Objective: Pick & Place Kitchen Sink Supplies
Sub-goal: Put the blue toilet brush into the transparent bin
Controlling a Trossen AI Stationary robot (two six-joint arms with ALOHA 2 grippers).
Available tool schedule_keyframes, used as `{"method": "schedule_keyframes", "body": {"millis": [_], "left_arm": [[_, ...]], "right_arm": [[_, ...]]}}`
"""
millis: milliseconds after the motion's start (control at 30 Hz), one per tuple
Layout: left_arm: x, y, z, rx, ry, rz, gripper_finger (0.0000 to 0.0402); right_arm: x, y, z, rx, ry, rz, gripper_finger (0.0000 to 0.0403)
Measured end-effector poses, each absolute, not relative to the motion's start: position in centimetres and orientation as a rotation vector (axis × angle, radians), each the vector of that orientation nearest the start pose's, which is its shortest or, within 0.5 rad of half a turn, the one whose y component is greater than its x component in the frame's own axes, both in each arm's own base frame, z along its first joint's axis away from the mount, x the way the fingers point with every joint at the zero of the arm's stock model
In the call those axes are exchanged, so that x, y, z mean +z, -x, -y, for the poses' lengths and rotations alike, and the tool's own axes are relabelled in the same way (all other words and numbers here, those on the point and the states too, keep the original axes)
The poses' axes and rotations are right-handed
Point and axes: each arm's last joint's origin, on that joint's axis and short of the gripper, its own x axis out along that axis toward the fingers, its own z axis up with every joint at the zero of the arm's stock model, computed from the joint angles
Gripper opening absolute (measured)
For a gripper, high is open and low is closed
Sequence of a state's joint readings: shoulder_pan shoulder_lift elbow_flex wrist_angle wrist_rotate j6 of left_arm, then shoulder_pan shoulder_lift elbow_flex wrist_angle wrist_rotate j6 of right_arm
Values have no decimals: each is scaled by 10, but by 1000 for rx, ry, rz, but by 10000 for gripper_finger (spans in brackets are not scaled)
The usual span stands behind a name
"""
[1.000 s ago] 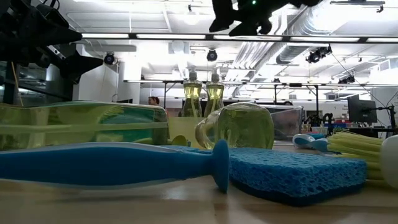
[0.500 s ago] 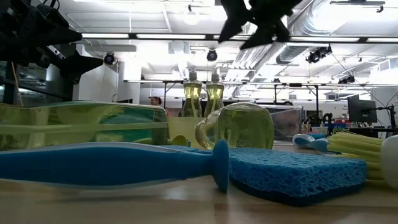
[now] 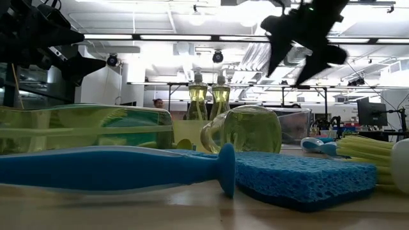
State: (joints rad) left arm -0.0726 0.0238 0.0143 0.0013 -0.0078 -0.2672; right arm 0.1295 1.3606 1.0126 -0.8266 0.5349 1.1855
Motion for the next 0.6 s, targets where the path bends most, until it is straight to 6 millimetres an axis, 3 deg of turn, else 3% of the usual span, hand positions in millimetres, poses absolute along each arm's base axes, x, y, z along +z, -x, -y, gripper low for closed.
{"method": "schedule_keyframes", "body": {"millis": [200, 400, 600], "left_arm": [[167, -98, 7, -63, 267, -17, 340], [167, -98, 7, -63, 267, -16, 340], [167, -98, 7, -63, 267, -16, 340]], "right_arm": [[232, -233, -27, -1083, -751, -854, 363], [196, -234, -32, -1021, -899, -925, 364], [167, -230, -23, -1022, -996, -961, 364]]}}
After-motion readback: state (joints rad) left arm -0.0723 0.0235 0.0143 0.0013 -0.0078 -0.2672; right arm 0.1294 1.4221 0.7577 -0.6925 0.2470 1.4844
